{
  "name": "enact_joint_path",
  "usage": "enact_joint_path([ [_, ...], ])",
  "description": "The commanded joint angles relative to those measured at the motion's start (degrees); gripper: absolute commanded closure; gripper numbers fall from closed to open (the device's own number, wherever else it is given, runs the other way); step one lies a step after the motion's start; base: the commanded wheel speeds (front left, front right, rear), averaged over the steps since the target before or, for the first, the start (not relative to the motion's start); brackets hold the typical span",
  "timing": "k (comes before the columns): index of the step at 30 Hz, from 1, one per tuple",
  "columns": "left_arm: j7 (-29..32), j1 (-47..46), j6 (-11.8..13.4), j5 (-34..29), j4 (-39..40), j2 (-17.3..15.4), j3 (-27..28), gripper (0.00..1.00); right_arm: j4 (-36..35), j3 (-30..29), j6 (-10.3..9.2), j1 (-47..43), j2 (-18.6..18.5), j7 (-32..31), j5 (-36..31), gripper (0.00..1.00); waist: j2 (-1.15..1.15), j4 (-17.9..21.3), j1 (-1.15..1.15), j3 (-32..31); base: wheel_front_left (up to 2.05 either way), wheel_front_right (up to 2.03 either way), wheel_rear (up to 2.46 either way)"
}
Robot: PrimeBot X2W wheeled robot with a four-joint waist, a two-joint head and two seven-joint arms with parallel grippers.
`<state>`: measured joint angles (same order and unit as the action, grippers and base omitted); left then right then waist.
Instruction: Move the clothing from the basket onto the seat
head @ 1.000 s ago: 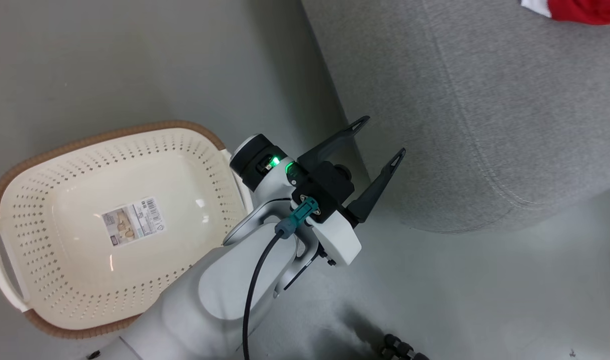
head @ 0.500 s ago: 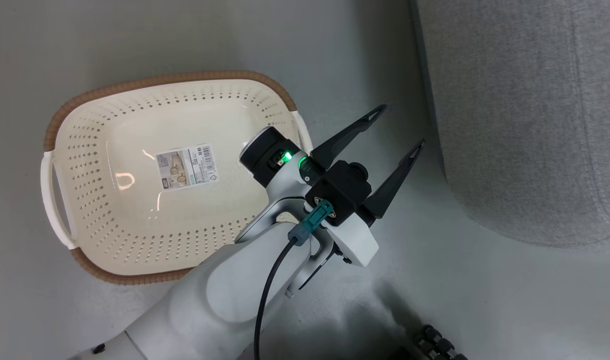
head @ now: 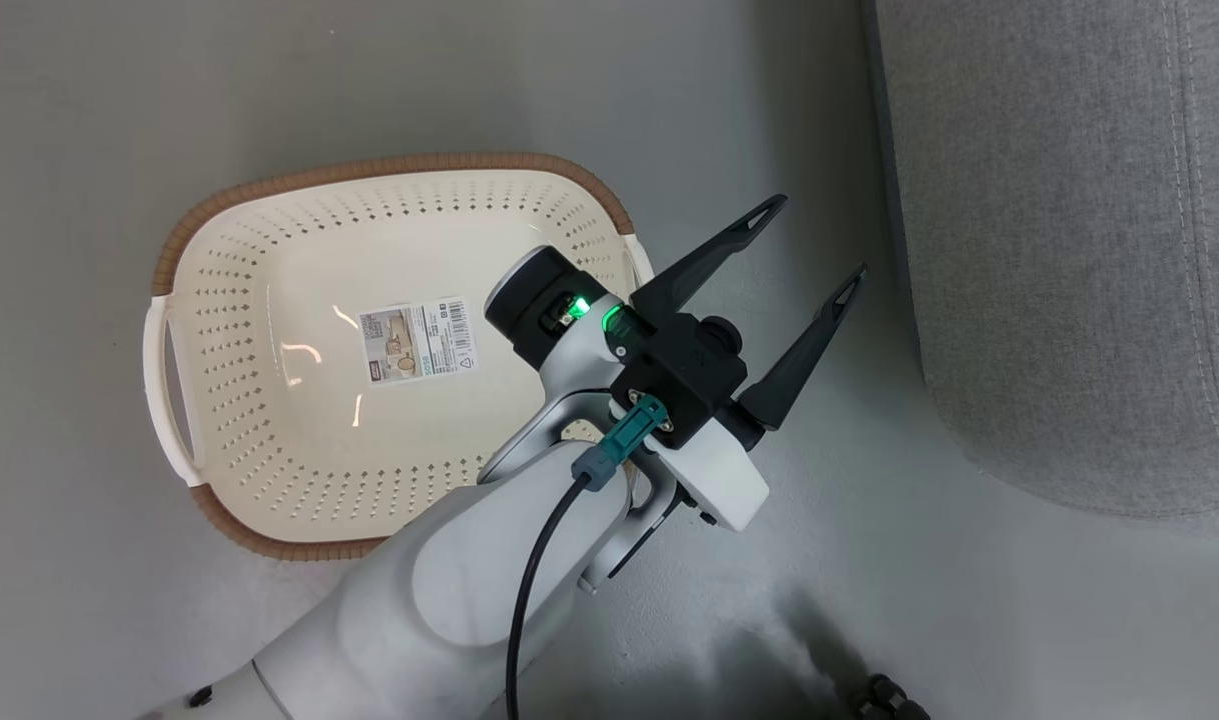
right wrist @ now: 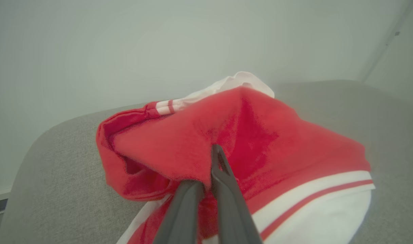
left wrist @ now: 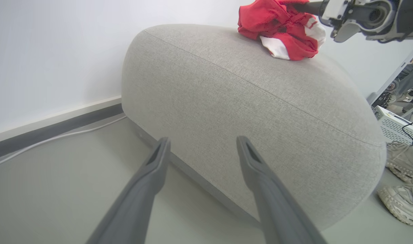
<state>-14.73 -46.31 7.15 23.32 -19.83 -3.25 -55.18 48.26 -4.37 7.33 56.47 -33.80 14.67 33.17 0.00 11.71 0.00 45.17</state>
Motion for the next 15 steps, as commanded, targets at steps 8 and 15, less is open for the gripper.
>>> enact_joint_path([
  [8,-0.27,3.22,1.02,0.34,3.21,0.37,4.20,0.00,-12.35,2.53,0.16,-13.96,-0.71,0.33,0.66,0.00,0.00,-2.21,0.00,-5.83,0.00,0.00,0.00],
  [15,-0.27,9.12,2.20,-1.28,3.84,0.37,10.41,0.00,-21.40,5.57,0.16,-21.04,1.30,0.33,1.25,0.00,0.00,-4.83,0.00,-12.41,0.00,0.00,0.00],
])
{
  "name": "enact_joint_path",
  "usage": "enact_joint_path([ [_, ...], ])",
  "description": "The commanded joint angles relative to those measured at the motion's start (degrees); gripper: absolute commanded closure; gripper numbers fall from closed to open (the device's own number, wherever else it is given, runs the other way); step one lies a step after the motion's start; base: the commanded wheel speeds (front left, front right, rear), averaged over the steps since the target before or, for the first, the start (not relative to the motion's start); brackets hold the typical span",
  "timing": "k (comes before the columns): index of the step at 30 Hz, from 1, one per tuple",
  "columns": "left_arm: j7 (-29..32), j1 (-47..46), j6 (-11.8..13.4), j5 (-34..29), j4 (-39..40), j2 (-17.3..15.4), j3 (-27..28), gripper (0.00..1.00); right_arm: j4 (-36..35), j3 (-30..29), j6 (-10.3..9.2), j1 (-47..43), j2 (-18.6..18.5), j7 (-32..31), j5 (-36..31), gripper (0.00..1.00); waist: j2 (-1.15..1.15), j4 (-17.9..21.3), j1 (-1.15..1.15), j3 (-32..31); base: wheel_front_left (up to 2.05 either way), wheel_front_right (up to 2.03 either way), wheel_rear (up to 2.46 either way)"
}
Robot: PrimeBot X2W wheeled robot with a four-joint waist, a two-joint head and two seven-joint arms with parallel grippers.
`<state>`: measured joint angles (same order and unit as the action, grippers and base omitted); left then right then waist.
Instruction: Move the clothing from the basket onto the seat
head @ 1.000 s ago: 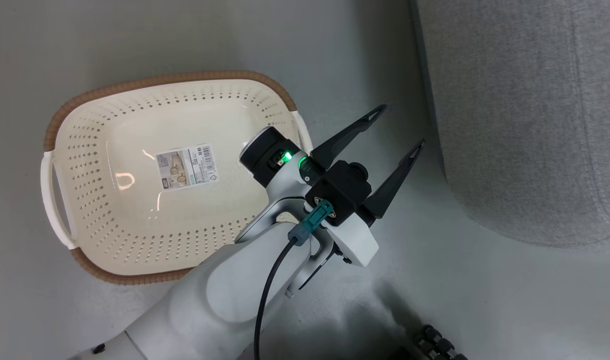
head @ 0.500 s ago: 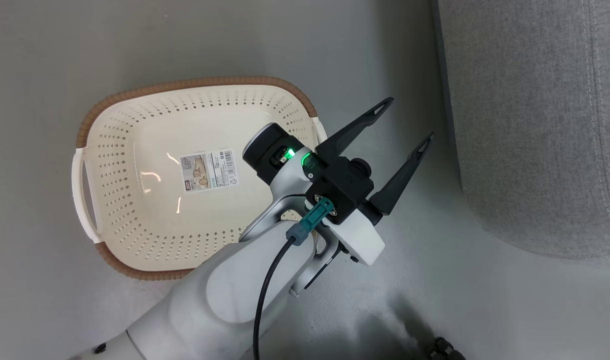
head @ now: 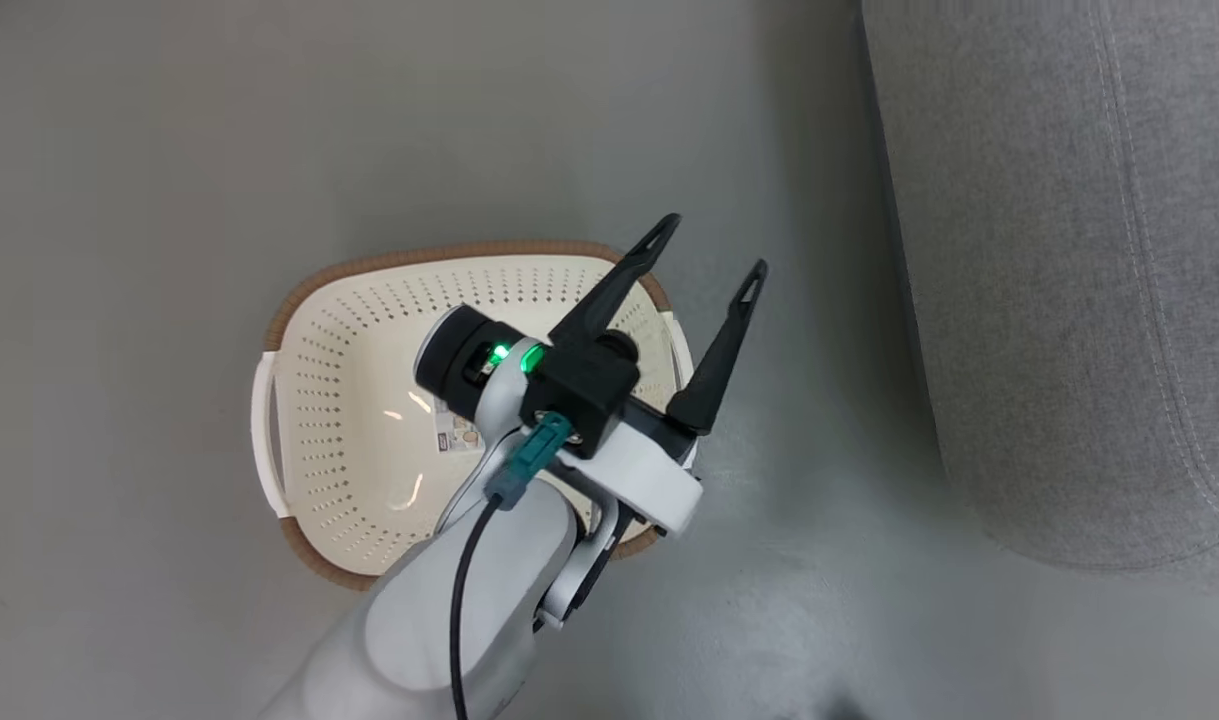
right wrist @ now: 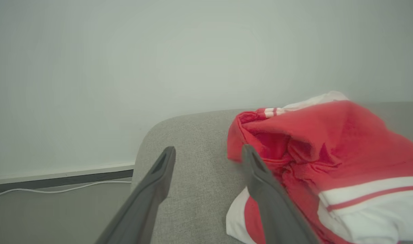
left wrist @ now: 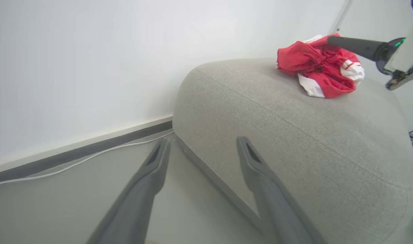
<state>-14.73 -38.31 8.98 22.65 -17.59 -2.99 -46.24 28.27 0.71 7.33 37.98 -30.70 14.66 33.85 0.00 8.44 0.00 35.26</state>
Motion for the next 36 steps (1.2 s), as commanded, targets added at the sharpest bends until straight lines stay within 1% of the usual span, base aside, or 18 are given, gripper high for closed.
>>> enact_joint_path([
  [1,-0.27,2.22,0.61,-0.76,2.01,0.12,2.74,0.00,-2.40,1.24,0.16,-3.34,-1.55,0.34,0.74,0.00,0.00,-2.04,0.00,-3.55,0.00,0.00,0.00],
  [3,-0.27,4.75,0.54,-0.59,2.67,0.12,5.27,0.00,-3.99,2.57,0.16,-4.64,-1.24,0.34,0.85,0.00,0.00,-2.97,0.00,-5.67,0.00,0.00,0.00],
  [4,-0.27,7.38,0.51,-0.81,2.90,0.12,8.08,0.00,-5.37,3.86,0.16,-5.82,-0.77,0.34,0.41,0.00,0.00,-3.93,0.00,-7.90,0.00,0.00,0.00],
  [8,-0.27,12.38,0.72,-2.40,2.72,0.12,13.82,0.00,-7.73,6.24,0.16,-8.67,1.08,0.34,-0.07,0.00,0.00,-5.78,0.00,-12.38,0.00,0.00,0.00],
  [15,-0.27,20.42,1.49,-6.06,3.13,0.12,24.85,0.00,-11.31,7.79,0.16,-14.73,5.01,0.34,-2.32,0.00,0.00,-8.65,0.00,-19.45,0.00,0.00,0.00],
  [19,-0.27,24.88,0.65,-7.90,3.22,0.12,30.40,0.00,-12.27,8.39,0.16,-18.70,7.34,0.34,-3.40,0.00,0.00,-9.60,0.00,-23.07,0.00,0.00,0.00],
  [20,-0.27,24.88,0.65,-7.90,3.22,0.12,30.40,0.00,-12.27,8.39,0.16,-18.70,7.34,0.34,-3.40,0.00,0.00,-9.60,0.00,-23.07,0.00,0.00,0.00],
  [29,-0.27,34.27,-2.15,-10.43,4.56,0.09,40.55,0.00,-13.50,7.54,0.16,-28.23,11.04,0.34,-6.43,0.00,0.00,-10.97,0.00,-28.35,0.00,0.00,0.00],
  [31,-0.27,35.87,-3.12,-10.62,4.53,0.10,41.83,0.00,-13.76,7.30,0.16,-29.67,11.69,0.34,-6.89,0.00,0.00,-11.11,0.00,-29.09,0.00,0.00,0.00],
  [36,-0.27,38.70,-4.16,-11.57,5.00,0.11,43.23,0.00,-13.97,7.30,0.16,-32.46,12.73,0.34,-8.26,0.00,0.00,-11.22,0.00,-30.84,0.00,0.00,0.00],
])
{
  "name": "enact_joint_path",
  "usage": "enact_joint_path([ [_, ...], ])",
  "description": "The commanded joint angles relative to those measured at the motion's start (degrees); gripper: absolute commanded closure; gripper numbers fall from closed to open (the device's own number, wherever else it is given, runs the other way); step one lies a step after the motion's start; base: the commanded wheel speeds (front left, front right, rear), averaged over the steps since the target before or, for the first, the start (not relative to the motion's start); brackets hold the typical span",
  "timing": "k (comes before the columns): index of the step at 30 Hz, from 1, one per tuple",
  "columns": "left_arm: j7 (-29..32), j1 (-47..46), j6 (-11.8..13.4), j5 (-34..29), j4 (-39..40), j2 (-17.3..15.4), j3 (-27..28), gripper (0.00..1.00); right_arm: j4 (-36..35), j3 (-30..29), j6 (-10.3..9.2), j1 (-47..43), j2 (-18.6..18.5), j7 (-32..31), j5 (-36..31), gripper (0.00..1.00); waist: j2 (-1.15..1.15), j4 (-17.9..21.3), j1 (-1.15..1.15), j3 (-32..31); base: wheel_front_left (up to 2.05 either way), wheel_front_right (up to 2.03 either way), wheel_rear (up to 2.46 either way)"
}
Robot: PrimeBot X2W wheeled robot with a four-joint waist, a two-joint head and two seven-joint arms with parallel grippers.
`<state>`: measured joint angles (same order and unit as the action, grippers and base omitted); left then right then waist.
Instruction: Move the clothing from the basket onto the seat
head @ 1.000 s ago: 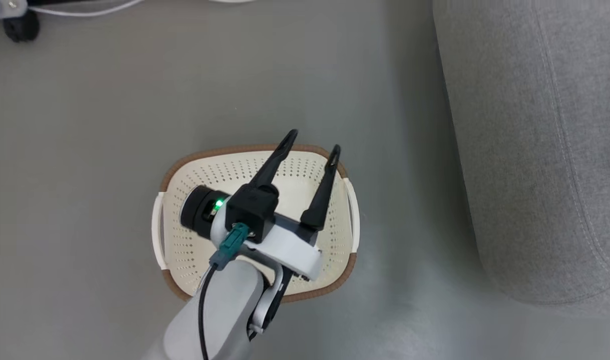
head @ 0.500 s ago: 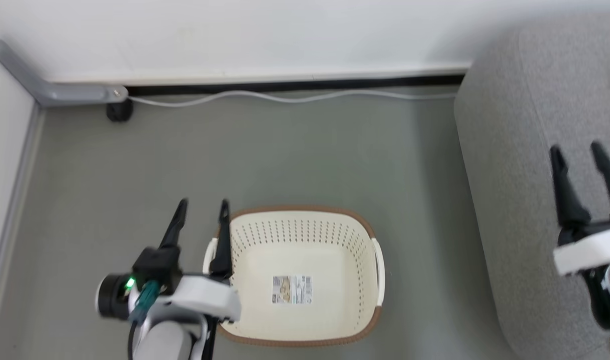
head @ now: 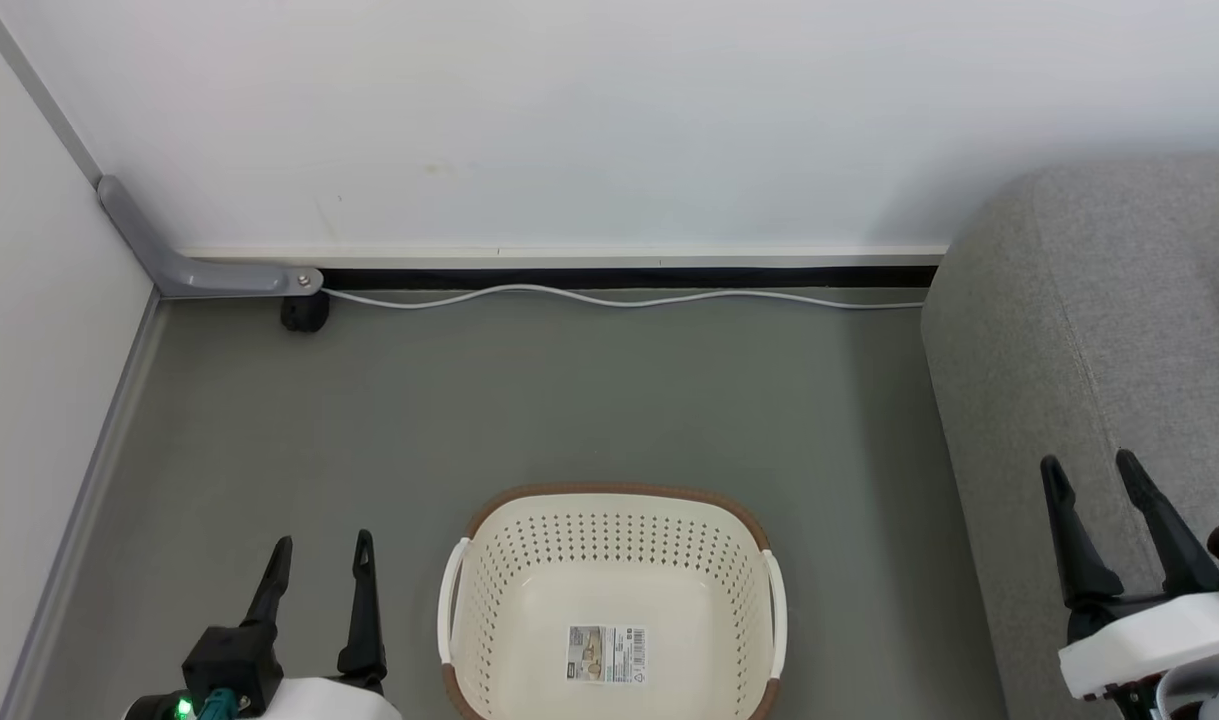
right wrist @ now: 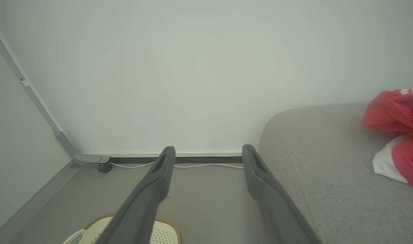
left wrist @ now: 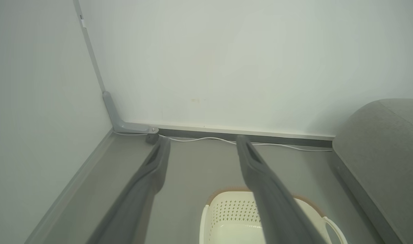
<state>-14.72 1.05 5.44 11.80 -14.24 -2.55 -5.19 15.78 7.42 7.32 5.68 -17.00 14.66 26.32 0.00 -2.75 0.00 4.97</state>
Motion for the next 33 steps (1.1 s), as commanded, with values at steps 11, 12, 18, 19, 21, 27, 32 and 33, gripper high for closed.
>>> enact_joint_path([
  [11,-0.28,2.27,-1.11,2.12,3.97,-0.33,2.67,0.00,0.65,-1.33,0.17,-1.87,1.46,0.34,-3.83,0.00,0.00,0.08,0.00,-2.30,0.00,0.00,0.00],
  [12,-0.28,2.26,-1.16,2.15,4.05,-0.33,2.59,0.00,0.82,-1.35,0.17,-1.83,1.59,0.34,-3.97,0.00,0.00,0.08,0.00,-2.29,0.00,0.00,0.00],
  [18,-0.28,2.03,-2.25,3.56,4.94,-0.33,2.12,0.00,1.32,-1.46,0.17,-1.25,1.97,0.34,-4.03,0.00,0.00,0.40,0.00,-2.00,0.00,0.00,0.00],
  [19,0.01,3.32,-2.21,3.20,3.00,0.00,0.50,1.00,2.34,-2.09,0.00,-1.97,2.89,-0.02,-3.67,1.00,0.00,0.38,0.00,-2.02,0.00,0.00,0.00],
  [21,0.11,3.48,-2.21,3.29,1.65,0.31,0.38,1.00,3.52,-1.71,-0.01,-2.48,3.62,-0.05,-3.57,1.00,0.00,0.37,0.00,-2.02,0.00,0.00,0.00],
  [27,0.60,3.52,-2.47,5.21,0.11,0.49,0.58,1.00,4.55,-1.52,-0.01,-3.43,5.02,-0.57,-1.86,1.00,0.00,0.42,-0.02,-2.10,0.00,0.00,0.00],
  [32,1.42,3.17,-2.90,8.35,0.16,0.42,1.00,1.00,4.25,-2.01,0.00,-3.35,5.39,-1.41,0.94,1.00,0.00,0.53,-0.10,-2.34,0.00,0.00,0.00],
  [33,1.58,3.08,-2.98,8.97,0.15,0.41,1.08,1.00,4.22,-2.11,0.00,-3.31,5.46,-1.58,1.50,1.00,0.00,0.55,-0.06,-2.33,0.00,0.00,0.00],
])
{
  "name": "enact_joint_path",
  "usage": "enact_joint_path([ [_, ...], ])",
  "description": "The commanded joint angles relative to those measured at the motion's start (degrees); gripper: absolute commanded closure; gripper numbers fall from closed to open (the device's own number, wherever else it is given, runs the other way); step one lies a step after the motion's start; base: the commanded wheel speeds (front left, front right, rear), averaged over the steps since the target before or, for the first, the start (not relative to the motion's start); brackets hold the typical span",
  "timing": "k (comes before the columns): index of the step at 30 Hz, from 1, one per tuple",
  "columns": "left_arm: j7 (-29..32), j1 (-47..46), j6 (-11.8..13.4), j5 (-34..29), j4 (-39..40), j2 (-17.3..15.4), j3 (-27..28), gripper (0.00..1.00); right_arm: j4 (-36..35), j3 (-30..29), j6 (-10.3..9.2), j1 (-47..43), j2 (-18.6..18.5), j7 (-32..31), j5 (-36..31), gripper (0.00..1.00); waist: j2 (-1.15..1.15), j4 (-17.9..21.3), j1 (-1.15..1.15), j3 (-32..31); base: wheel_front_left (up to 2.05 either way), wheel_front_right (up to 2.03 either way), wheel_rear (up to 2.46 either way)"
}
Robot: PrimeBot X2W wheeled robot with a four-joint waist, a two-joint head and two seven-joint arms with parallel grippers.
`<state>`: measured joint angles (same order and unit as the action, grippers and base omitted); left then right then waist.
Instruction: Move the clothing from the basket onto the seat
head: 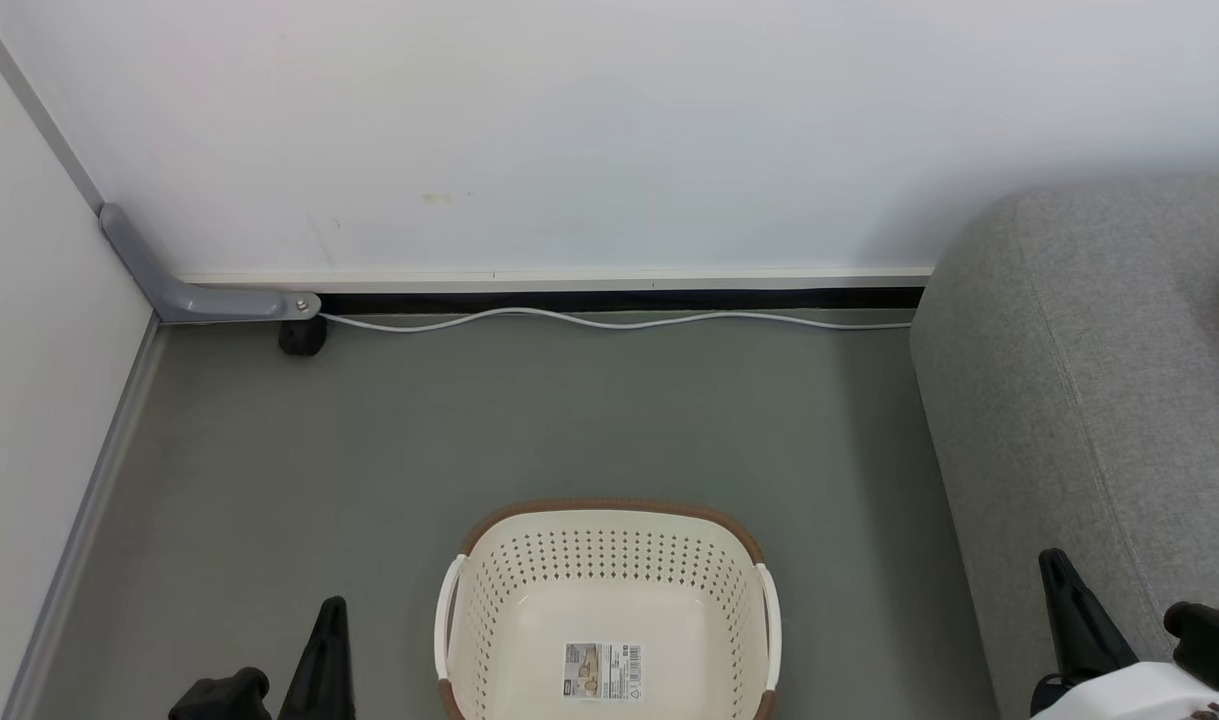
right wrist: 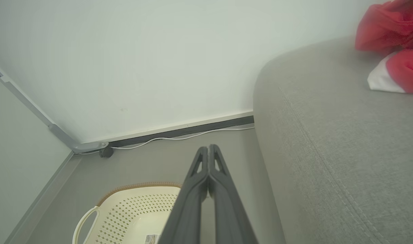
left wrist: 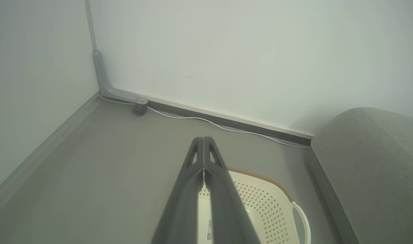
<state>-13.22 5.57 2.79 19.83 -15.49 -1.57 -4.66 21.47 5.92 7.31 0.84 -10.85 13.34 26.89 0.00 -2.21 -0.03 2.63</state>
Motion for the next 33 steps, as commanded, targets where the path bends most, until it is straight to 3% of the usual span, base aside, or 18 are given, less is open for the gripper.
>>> enact_joint_path([
  [1,0.25,-1.54,-0.41,1.60,1.37,-0.60,0.63,1.00,-1.50,-0.71,0.01,1.59,-0.61,-0.43,1.50,1.00,0.00,0.03,0.01,0.02,0.00,0.00,0.00],
  [33,5.70,-4.53,-3.24,22.07,1.34,-0.95,3.49,1.00,-3.15,-4.07,0.06,2.75,1.82,-6.00,19.82,1.00,0.00,0.66,0.03,-0.65,0.00,0.00,0.00],
])
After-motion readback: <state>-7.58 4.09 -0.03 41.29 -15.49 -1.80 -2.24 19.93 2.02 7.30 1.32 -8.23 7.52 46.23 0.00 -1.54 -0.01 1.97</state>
